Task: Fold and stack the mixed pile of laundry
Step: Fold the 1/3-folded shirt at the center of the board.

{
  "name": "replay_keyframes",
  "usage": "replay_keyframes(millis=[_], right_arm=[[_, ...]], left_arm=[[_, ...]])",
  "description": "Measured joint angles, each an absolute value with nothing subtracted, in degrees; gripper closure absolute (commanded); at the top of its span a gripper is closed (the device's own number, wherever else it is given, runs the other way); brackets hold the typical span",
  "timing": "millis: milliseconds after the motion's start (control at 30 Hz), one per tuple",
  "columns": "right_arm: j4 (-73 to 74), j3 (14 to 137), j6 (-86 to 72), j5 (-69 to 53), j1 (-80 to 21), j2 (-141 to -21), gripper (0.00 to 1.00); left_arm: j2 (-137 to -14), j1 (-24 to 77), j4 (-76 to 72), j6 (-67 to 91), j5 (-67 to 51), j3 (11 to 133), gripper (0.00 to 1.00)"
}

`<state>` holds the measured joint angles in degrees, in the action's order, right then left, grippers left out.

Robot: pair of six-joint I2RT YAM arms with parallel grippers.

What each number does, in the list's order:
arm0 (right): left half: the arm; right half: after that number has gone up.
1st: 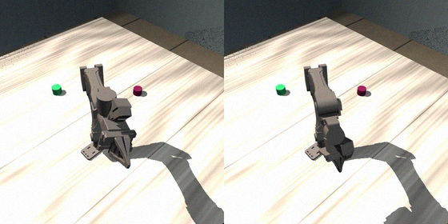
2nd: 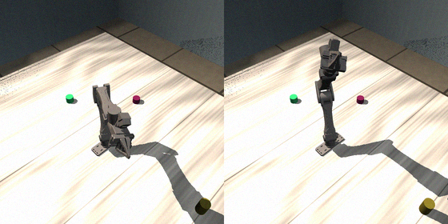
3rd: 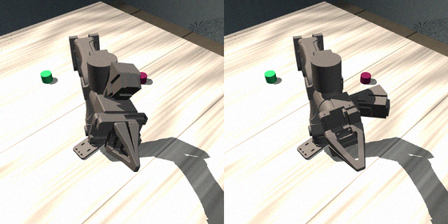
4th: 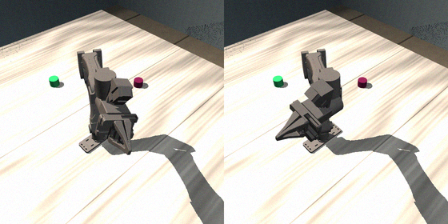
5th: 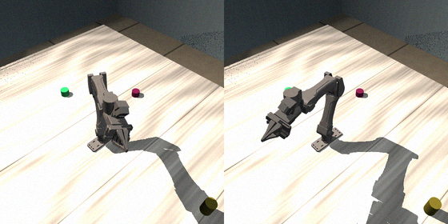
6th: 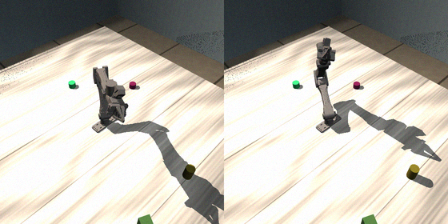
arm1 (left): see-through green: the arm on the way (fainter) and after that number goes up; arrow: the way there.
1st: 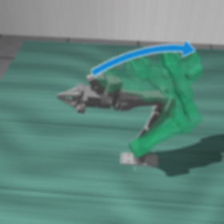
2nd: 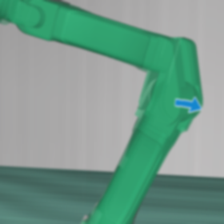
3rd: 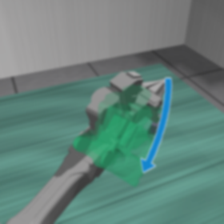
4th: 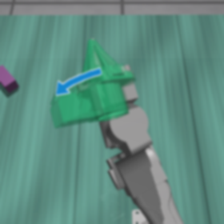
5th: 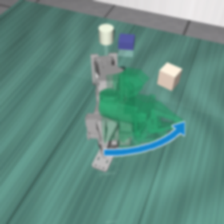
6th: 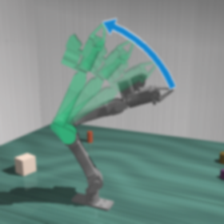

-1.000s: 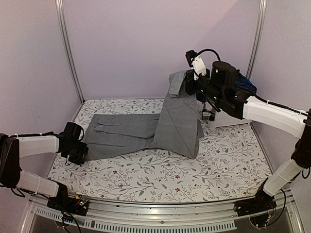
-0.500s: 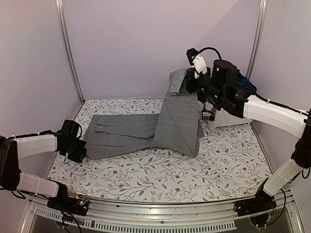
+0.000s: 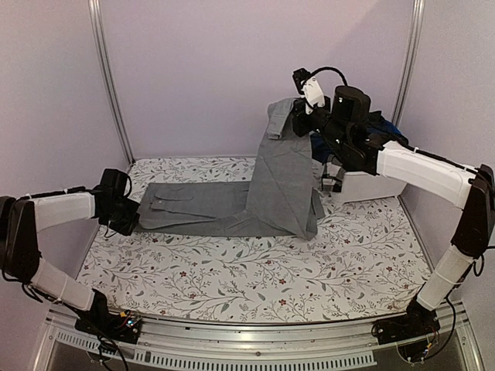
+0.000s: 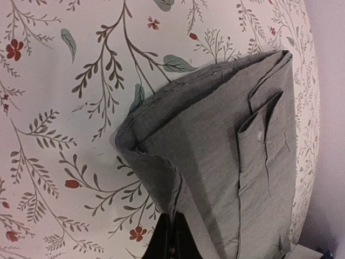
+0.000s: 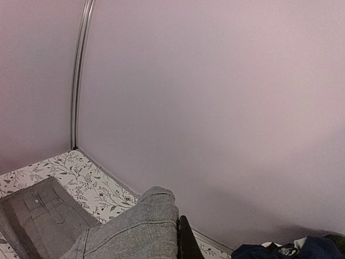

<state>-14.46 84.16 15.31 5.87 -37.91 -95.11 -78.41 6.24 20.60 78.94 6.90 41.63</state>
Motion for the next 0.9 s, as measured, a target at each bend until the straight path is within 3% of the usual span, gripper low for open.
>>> replay_keyframes(millis=[133, 333, 533, 733, 900], right_arm=[[-15.00, 84.33, 17.72, 4.86, -37.80, -98.54, 1.00], [-15.11, 86.35, 22.31, 3.07, -37.74, -103.66, 1.00], [-16.27, 91.55, 26.22, 2.39, -37.56, -109.32, 1.00], [-18.41, 95.09, 28.99, -0.89, -37.32, -113.62, 1.00], [-19.66, 96.38, 30.04, -7.35, -37.32, -116.31, 1.00]], left_arm=[[-84.14, 5.30, 18.55, 77.25, 6.33, 45.10, 0.97], [-90.17, 3.88, 15.07, 75.61, 5.32, 49.34, 0.73], [-95.15, 1.52, 11.18, 73.19, 3.11, 50.11, 0.33], [-90.50, 1.50, 3.90, 68.95, 2.20, 45.39, 0.02], [-84.62, 1.50, -0.27, 62.19, 1.80, 43.53, 0.00]])
